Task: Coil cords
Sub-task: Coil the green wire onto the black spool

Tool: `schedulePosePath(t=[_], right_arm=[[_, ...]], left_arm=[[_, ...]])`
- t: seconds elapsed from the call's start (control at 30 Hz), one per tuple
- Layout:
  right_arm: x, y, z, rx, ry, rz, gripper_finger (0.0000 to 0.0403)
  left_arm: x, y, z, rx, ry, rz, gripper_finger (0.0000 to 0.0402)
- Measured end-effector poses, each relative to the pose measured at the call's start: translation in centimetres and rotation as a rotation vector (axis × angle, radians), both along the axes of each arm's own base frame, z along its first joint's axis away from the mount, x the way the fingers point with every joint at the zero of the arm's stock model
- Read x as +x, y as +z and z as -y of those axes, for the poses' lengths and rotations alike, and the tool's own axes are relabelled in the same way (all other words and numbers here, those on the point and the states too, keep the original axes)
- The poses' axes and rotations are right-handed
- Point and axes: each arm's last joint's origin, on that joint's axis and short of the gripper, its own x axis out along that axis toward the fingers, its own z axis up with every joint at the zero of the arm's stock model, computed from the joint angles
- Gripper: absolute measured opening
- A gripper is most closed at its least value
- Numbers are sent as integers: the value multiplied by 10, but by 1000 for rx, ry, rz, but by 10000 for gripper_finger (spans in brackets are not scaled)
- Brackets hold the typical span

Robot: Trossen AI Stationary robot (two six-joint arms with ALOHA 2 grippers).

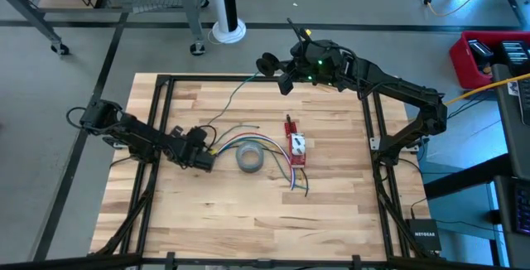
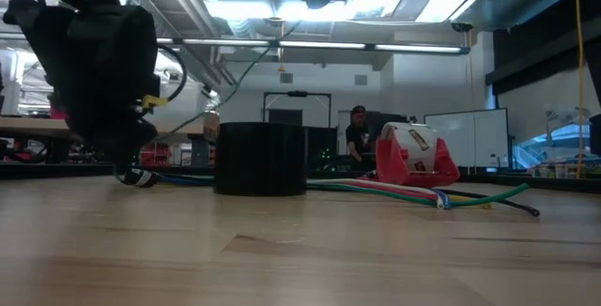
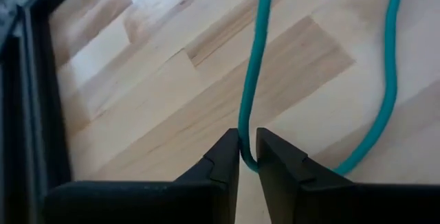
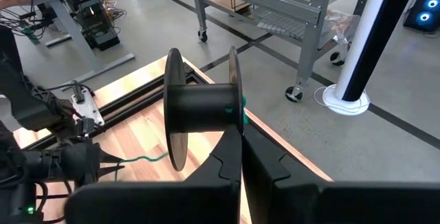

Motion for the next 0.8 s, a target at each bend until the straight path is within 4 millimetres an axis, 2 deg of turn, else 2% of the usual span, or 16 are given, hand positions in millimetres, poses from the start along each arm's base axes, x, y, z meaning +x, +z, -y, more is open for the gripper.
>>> schedulePosePath(t=[0.17, 0.3, 0.5, 0.63, 0.8], right_arm=[[0, 0, 0, 0, 0, 0, 3], [0, 0, 0, 0, 3, -4, 3], [0, 0, 0, 0, 3, -5, 3], [0, 0, 0, 0, 3, -6, 3], [-4, 4, -3, 32, 55, -29, 3]], left_arm=[[3, -1, -6, -60, 66, 37, 71], [3, -2, -12, -126, 113, 27, 121], [3, -3, -19, -130, 123, 7, 185], [5, -3, -19, -133, 122, 29, 193], [16, 6, -17, -124, -25, -38, 194]])
